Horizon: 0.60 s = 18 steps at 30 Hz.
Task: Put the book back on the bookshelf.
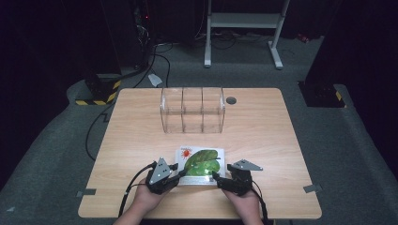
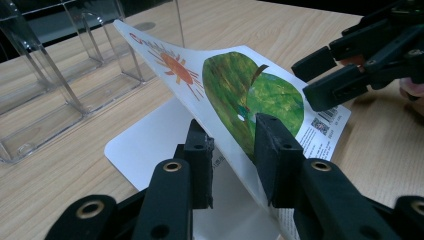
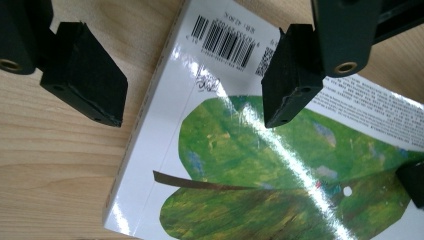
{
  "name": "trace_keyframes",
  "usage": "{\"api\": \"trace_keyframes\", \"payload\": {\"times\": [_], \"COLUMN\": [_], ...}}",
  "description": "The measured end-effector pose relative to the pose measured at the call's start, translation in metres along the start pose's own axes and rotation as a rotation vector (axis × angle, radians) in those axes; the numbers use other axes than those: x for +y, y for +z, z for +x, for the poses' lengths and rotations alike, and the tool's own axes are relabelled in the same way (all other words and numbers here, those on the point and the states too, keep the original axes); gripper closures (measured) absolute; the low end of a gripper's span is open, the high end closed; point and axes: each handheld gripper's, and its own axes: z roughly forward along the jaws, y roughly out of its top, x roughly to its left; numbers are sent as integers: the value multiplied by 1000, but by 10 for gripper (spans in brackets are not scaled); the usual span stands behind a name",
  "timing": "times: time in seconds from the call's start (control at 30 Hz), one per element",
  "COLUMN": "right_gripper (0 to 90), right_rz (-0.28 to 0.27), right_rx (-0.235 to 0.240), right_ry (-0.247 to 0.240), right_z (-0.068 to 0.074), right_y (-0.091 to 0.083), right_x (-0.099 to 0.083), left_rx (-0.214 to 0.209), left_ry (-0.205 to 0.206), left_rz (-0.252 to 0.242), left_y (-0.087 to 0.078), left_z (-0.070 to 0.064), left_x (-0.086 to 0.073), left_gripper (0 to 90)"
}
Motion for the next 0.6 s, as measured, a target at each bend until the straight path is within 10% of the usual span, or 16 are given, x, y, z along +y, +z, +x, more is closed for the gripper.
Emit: {"api": "trace_keyframes", "payload": {"times": [0.6], "right_gripper": [206], "right_rz": [20], "right_rx": [91], "right_ry": [59], "right_z": [-6], "right_y": [13], "right_x": [7], "left_rx": [2], "left_ry": [42], "left_rz": [-23], "left_y": [-7], "left_z": [-8], "left_x": [-2], "left_gripper": [709]}}
